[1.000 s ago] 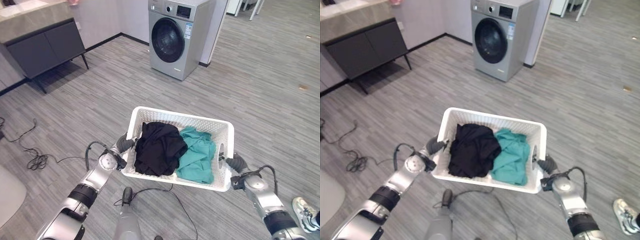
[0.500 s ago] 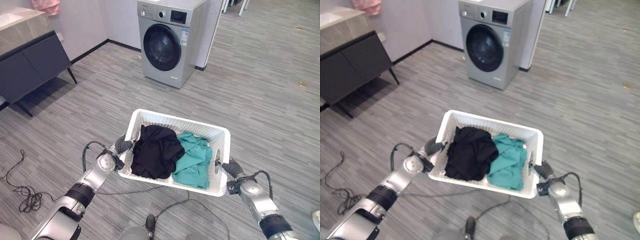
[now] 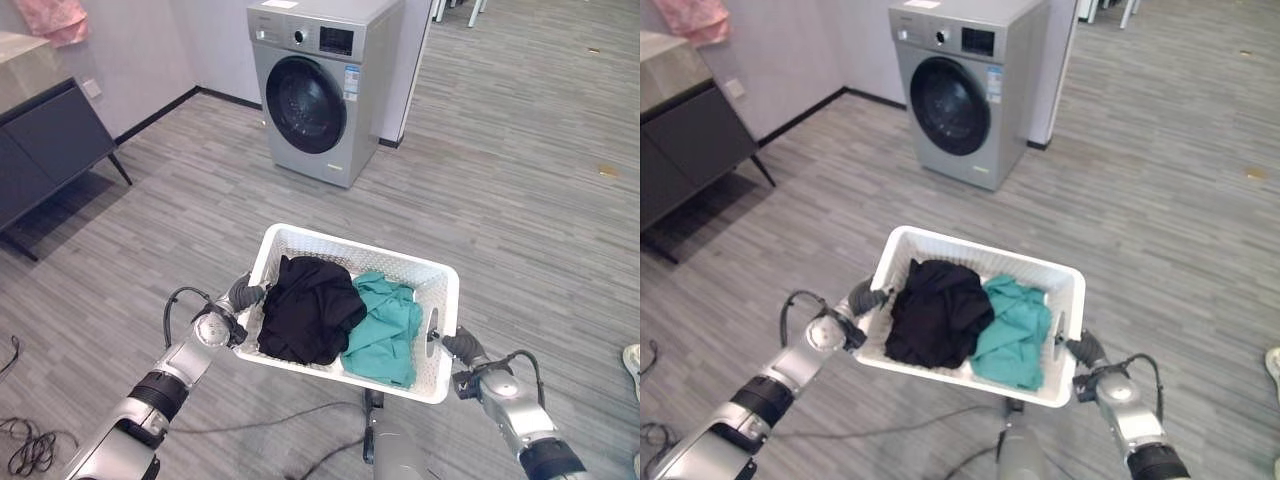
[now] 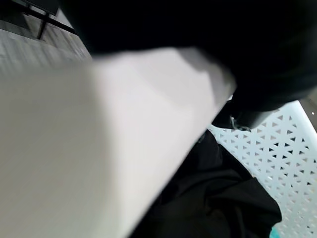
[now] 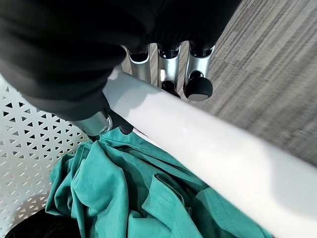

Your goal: Grab the laundry basket,head to the washer,open it,put in the laundry and shut it.

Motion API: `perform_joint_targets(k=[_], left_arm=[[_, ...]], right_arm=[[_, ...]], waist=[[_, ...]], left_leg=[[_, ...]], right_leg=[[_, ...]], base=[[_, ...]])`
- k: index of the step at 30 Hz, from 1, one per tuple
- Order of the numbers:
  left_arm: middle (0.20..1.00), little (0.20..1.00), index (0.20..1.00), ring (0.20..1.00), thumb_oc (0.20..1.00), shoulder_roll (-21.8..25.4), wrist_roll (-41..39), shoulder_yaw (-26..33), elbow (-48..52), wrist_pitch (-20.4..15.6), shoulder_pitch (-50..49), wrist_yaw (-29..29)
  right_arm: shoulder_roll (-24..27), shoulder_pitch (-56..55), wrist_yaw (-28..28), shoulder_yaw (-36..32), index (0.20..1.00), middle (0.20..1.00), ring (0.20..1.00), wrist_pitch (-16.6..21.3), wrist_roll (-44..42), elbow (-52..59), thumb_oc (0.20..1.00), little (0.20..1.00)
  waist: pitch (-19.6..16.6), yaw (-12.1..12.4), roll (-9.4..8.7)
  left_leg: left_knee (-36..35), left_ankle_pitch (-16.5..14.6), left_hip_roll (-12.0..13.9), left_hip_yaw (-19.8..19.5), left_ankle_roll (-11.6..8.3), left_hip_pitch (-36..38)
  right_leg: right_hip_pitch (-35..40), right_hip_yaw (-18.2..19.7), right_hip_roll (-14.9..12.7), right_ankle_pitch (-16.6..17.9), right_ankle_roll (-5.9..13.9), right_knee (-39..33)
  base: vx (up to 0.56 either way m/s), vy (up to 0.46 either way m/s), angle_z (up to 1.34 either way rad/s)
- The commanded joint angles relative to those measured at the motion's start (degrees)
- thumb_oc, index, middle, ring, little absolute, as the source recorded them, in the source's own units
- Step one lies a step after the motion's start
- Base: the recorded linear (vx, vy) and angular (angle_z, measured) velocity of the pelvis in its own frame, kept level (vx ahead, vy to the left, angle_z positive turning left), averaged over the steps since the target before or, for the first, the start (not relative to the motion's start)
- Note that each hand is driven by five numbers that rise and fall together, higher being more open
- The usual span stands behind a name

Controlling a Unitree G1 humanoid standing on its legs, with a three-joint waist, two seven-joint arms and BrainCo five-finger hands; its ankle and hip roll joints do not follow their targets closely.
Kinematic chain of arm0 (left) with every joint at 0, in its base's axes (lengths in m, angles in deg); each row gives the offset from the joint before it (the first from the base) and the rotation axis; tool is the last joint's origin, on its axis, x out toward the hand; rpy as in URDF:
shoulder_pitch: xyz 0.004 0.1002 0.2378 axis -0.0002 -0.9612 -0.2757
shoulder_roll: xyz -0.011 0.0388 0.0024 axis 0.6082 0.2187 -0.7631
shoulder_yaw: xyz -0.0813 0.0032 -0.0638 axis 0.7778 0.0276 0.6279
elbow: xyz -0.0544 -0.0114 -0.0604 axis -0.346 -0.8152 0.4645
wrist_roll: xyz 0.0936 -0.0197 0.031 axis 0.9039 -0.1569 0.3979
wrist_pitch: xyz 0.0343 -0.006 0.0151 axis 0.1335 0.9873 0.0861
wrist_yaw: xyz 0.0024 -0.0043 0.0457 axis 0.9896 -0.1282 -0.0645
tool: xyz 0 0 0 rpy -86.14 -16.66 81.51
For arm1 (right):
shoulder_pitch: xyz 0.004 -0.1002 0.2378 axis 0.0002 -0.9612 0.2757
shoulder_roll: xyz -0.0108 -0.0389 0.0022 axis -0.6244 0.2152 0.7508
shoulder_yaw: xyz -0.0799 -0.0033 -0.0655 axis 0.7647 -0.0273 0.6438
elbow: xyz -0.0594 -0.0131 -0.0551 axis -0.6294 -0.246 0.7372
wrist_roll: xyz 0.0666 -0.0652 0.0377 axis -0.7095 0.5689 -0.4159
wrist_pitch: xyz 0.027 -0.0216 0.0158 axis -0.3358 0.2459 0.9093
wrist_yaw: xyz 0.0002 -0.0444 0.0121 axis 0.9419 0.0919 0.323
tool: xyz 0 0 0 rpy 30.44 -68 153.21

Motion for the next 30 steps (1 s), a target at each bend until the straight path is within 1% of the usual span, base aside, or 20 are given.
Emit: perform_joint_targets(k=[1, 2, 4, 5, 6, 8, 9, 10, 11, 12, 14, 15, 17, 18, 19, 22, 23, 26, 28, 30], left_arm=[[0.2, 0.2, 0.2, 0.2, 0.2, 2.35, 1.56, 5.57, 0.57, -3.77, 4.98, -2.9], [0.2, 0.2, 0.2, 0.2, 0.2, 1.87, 1.65, 5.4, 0.5, -3.88, 5.17, -3.03], [0.2, 0.2, 0.2, 0.2, 0.2, 1.54, 1.26, 5.04, -0.23, -3.97, 5.5, -3.35], [0.2, 0.2, 0.2, 0.2, 0.2, 1.4, 1.0, 5.15, -0.38, -3.95, 5.04, -3.35], [0.2, 0.2, 0.2, 0.2, 0.2, 1.78, 0.56, 5.45, 0.19, -3.62, 4.58, -2.91], [0.2, 0.2, 0.2, 0.2, 0.2, 2.34, 0.23, 6.27, 1.15, -3.13, 4.29, -2.63], [0.2, 0.2, 0.2, 0.2, 0.2, 2.54, -0.52, 6.59, 1.48, -3.23, 4.43, -2.8], [0.2, 0.2, 0.2, 0.2, 0.2, 2.64, -1.1, 6.63, 1.72, -3.29, 4.71, -2.71], [0.2, 0.2, 0.2, 0.2, 0.2, 2.3, -1.96, 6.23, 2.03, -3.12, 6.21, -3.17], [0.2, 0.2, 0.2, 0.2, 0.2, 2.0, -2.46, 5.91, 1.52, -3.12, 7.51, -3.39], [0.2, 0.2, 0.2, 0.2, 0.2, 1.71, -2.89, 5.38, 0.5, -3.33, 9.55, -4.04], [0.2, 0.2, 0.2, 0.2, 0.2, 1.63, -3.0, 5.07, 0.15, -3.51, 10.38, -4.31], [0.2, 0.2, 0.2, 0.2, 0.2, 1.61, -3.13, 3.94, -0.8, -3.71, 11.81, -4.64], [0.2, 0.2, 0.2, 0.2, 0.2, 1.78, -3.13, 3.22, -1.09, -3.78, 12.55, -4.64], [0.2, 0.2, 0.2, 0.2, 0.2, 1.99, -3.37, 2.5, -1.41, -3.71, 12.96, -4.44], [0.2, 0.2, 0.2, 0.2, 0.2, 2.15, -3.6, 2.19, -1.65, -3.83, 12.91, -4.44], [0.2, 0.2, 0.2, 0.2, 0.2, 2.2, -4.29, 2.32, -1.81, -4.02, 12.26, -4.23], [0.2, 0.2, 0.2, 0.2, 0.2, 2.28, -4.52, 2.22, -2.0, -4.22, 11.52, -3.99], [0.2, 0.2, 0.2, 0.2, 0.2, 2.39, -4.37, 2.88, -1.8, -4.33, 10.31, -3.91], [0.2, 0.2, 0.2, 0.2, 0.2, 2.95, -4.53, 2.66, -1.77, -4.8, 8.96, -3.98]], right_arm=[[3.81, 2.07, 1.2, -5.27, 0.2, 0.2, 0.2, 5.01, -4.14, 4.27, 0.2, 0.2], [4.45, 1.49, 1.26, -5.73, 0.2, 0.2, 0.2, 5.15, -4.16, 4.8, 0.2, 0.2], [5.14, 1.26, 1.06, -5.7, 0.2, 0.2, 0.2, 5.33, -4.64, 5.39, 0.2, 0.2], [5.33, 1.66, 0.74, -5.38, 0.2, 0.2, 0.2, 5.73, -5.06, 5.42, 0.2, 0.2], [5.74, 1.8, 0.89, -5.6, 0.2, 0.2, 0.2, 5.49, -5.54, 5.81, 0.2, 0.2], [6.56, 2.0, 0.27, -6.09, 0.2, 0.2, 0.2, 5.55, -6.33, 6.28, 0.2, 0.2], [6.93, 2.38, -0.13, -6.17, 0.2, 0.2, 0.2, 5.57, -6.43, 6.18, 0.2, 0.2], [7.21, 2.9, -0.41, -6.05, 0.2, 0.2, 0.2, 5.42, -6.32, 5.87, 0.2, 0.2], [7.69, 4.16, -1.5, -5.47, 0.2, 0.2, 0.2, 5.2, -5.99, 5.06, 0.2, 0.2], [7.56, 4.92, -1.83, -4.98, 0.2, 0.2, 0.2, 5.23, -6.06, 4.69, 0.2, 0.2], [7.41, 6.06, -2.11, -3.85, 0.2, 0.2, 0.2, 5.5, -5.79, 4.7, 0.2, 0.2], [7.33, 6.66, -2.21, -3.5, 0.2, 0.2, 0.2, 5.6, -5.49, 5.0, 0.2, 0.2], [6.9, 7.85, -2.48, -2.51, 0.2, 0.2, 0.2, 5.92, -4.96, 4.82, 0.2, 0.2], [6.58, 8.25, -2.6, -2.05, 0.2, 0.2, 0.2, 6.21, -4.88, 4.5, 0.2, 0.2], [6.02, 8.76, -2.84, -1.39, 0.2, 0.2, 0.2, 6.47, -4.71, 3.99, 0.2, 0.2], [5.7, 9.0, -2.95, -1.04, 0.2, 0.2, 0.2, 6.65, -4.79, 3.7, 0.2, 0.2], [5.01, 9.12, -2.84, -0.49, 0.2, 0.2, 0.2, 6.87, -5.16, 3.06, 0.2, 0.2], [4.43, 9.16, -2.51, 0.01, 0.2, 0.2, 0.2, 7.03, -5.92, 2.61, 0.2, 0.2], [3.59, 8.78, -2.0, -0.19, 0.2, 0.2, 0.2, 7.08, -6.99, 2.85, 0.2, 0.2], [2.27, 7.81, -1.73, -1.43, 0.2, 0.2, 0.2, 7.84, -9.32, 2.9, 0.2, 0.2]], waist=[[-3.89, 0.02, -2.8], [-4.21, -0.44, -2.94], [-4.62, -1.02, -1.76], [-4.71, -1.15, -1.51], [-4.65, -0.76, -1.67], [-3.69, 0.47, -3.07], [-3.48, 1.12, -3.58], [-2.99, 1.63, -3.85], [-2.37, 2.77, -5.11], [-2.03, 3.8, -5.09], [-2.31, 4.77, -5.09], [-2.48, 5.01, -4.68], [-2.48, 5.99, -4.06], [-2.47, 6.37, -3.76], [-2.54, 7.29, -2.88], [-2.38, 7.62, -2.91], [-2.34, 8.23, -2.64], [-2.4, 8.68, -2.55], [-3.9, 9.24, -1.29], [-5.19, 9.58, -1.93]], left_leg=[[6.03, 0.45, -2.67, 2.12, -3.51, -1.49], [7.48, 2.06, -1.94, 1.73, -4.6, -1.47], [12.46, 5.77, 0.8, 1.32, -6.4, -1.74], [19.35, 11.6, 2.55, 2.01, -7.9, -4.24], [25.39, 16.01, 3.6, 2.19, -8.08, -6.51], [38.69, 20.55, 3.06, 1.14, -7.89, -12.81], [41.82, 21.34, 3.3, 1.44, -7.65, -14.83], [44.49, 20.56, 4.09, 2.48, -7.05, -16.9], [43.36, 20.31, 5.95, 5.2, -6.57, -21.79], [40.49, 18.4, 6.83, 6.59, -6.25, -23.6], [33.58, 17.33, 7.32, 7.06, -6.31, -26.04], [28.23, 17.38, 8.42, 7.14, -6.59, -27.03], [16.87, 18.67, 9.74, 6.53, -7.29, -26.72], [11.06, 20.34, 9.87, 5.61, -7.56, -25.66], [4.53, 22.78, 9.82, 2.82, -8.18, -25.94], [1.18, 23.52, 9.65, 1.56, -8.61, -25.94], [-1.65, 23.96, 10.12, -0.52, -9.27, -27.44], [-0.72, 24.18, 10.04, 0.42, -9.46, -27.69], [-0.81, 25.38, 10.26, 0.87, -9.19, -27.09], [4.06, 23.45, 7.68, 3.0, -8.31, -27.33]], right_leg=[[4.86, 0.85, -1.8, 0.61, 0.18, -6.13], [5.12, 1.14, -1.54, 0.99, -0.59, -5.09], [5.87, 0.45, 0.74, -1.13, -1.98, -2.64], [7.24, -1.06, 1.67, -2.59, -3.92, -1.71], [8.9, -1.54, 2.51, -4.06, -5.0, -1.45], [12.49, -1.32, 3.89, -5.34, -7.59, -2.38], [14.16, -1.25, 4.5, -6.25, -8.19, -3.0], [15.67, -1.38, 5.0, -6.78, -8.68, -3.77], [18.27, -1.76, 4.93, -7.75, -9.25, -4.76], [19.92, -1.69, 5.37, -8.48, -9.04, -5.41], [21.25, -1.37, 5.58, -9.73, -8.56, -5.95], [21.86, -1.44, 5.8, -10.77, -8.25, -5.93], [23.57, -1.16, 5.87, -12.89, -7.99, -4.85], [24.34, -0.99, 6.2, -14.11, -7.91, -4.04], [25.78, -0.11, 7.03, -15.81, -7.94, -3.05], [26.95, 0.2, 6.83, -16.91, -7.78, -2.97], [28.68, 1.43, 6.48, -18.48, -7.54, -2.92], [30.18, 2.06, 5.77, -19.21, -7.25, -2.62], [31.2, 3.03, 5.38, -19.79, -6.35, -2.88], [31.38, 3.84, 1.86, -18.94, -4.54, 0.63]], base=[[0.36, -0.221, 0.78], [0.33, -0.156, 0.52], [0.38, -0.235, 0.25], [0.33, -0.267, 0.16], [0.31, -0.299, 0.24], [0.28, -0.31, 0.03], [0.26, -0.286, -0.13], [0.33, -0.3, -0.13], [0.32, -0.218, -0.13], [0.35, -0.155, -0.08], [0.24, 0.001, -0.16], [0.24, 0.051, -0.3], [0.29, 0.096, -0.31], [0.41, 0.138, -0.36], [0.31, 0.089, -0.36], [0.25, 0.078, -0.35], [0.32, 0.123, -0.36], [0.29, 0.14, -0.35], [0.3, 0.222, -0.21], [0.41, 0.329, -0.06]])
